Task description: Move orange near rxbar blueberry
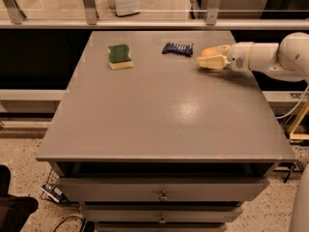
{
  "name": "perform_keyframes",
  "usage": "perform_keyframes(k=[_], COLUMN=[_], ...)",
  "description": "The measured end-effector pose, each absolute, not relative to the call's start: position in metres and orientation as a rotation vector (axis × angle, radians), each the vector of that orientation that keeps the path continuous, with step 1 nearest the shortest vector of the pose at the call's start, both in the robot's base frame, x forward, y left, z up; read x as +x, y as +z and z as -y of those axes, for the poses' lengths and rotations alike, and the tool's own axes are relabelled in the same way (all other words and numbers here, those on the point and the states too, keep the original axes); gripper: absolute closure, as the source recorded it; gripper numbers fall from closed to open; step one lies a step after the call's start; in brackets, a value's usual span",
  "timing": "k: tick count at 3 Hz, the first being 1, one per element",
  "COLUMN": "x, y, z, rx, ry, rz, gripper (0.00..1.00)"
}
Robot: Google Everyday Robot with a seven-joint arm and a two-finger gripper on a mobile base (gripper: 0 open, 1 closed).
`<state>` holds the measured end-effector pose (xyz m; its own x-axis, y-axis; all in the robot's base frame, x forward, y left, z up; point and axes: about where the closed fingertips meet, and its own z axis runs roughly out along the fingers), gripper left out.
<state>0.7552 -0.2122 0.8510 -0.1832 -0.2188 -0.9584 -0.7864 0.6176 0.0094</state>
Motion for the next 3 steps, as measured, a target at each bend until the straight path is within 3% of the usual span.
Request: perform_keyframes(k=[1, 3], x=[0.764, 0.777], y=[0.867, 0.850], z=[0.229, 0.209], rx=[-0.797, -0.804], ry=[0.579, 0.620], rz=[-1.709, -1.699], gripper=[1.00, 1.00])
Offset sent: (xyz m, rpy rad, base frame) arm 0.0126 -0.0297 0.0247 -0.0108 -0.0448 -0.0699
